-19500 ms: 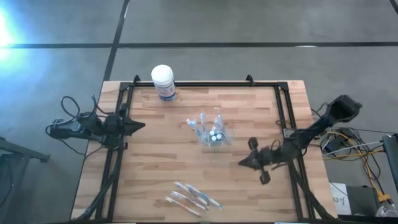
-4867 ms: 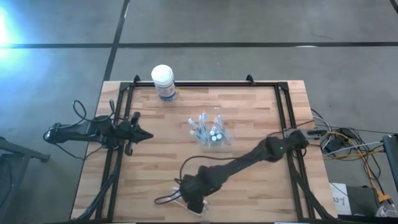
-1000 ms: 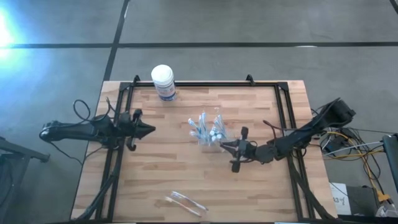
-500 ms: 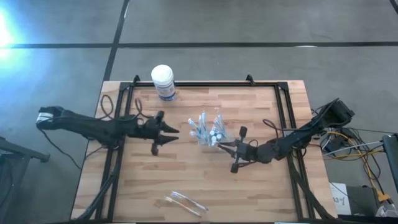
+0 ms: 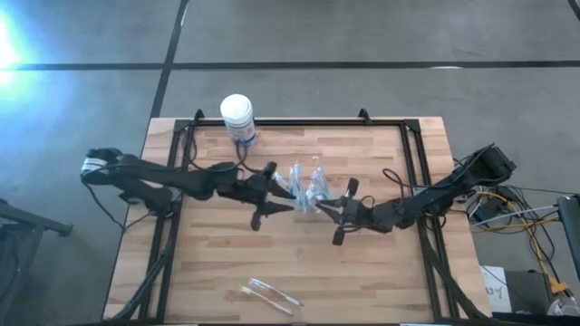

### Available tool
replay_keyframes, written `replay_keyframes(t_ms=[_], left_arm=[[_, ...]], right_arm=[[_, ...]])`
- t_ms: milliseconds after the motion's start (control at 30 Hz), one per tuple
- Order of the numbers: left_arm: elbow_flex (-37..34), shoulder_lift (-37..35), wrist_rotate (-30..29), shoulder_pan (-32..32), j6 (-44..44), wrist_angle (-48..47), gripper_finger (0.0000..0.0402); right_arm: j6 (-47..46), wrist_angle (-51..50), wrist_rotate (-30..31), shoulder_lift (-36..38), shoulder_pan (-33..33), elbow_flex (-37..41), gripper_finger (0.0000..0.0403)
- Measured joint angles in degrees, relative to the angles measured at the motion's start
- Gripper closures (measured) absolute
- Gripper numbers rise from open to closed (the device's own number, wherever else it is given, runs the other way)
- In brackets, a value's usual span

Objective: Pick & Place toothbrushing station
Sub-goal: Put the purple toothbrush into the transparent organizer

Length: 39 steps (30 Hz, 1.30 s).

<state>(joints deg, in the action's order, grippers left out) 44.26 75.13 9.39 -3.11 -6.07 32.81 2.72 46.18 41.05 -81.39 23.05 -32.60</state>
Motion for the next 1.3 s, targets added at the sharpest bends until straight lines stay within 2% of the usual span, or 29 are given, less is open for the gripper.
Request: replay_keyframes(t_ms=[267,700,967,1300], left_arm=[[6.6,8.63,0.8,0.0,-0.26,0.19,0.0261],[11.66,14.79,1.74,-0.07,0.06,0.68,0.0261],[11.67,13.93,0.24,-0.1,0.21,-0.25,0.0261],[11.59,9.84,0.32,-0.7,2.6,-9.16,0.0261]], right_arm=[[-0.99,0.87,-1.04,-0.12,0.04,0.02,0.0376],[-1.27,0.74,-0.97,-0.21,0.04,0.04,0.0375],[-0.6,0.99,-0.32,-0.21,0.56,0.04,0.0374],[1.02,1.82,-0.62,-0.21,1.09,0.04,0.0374]])
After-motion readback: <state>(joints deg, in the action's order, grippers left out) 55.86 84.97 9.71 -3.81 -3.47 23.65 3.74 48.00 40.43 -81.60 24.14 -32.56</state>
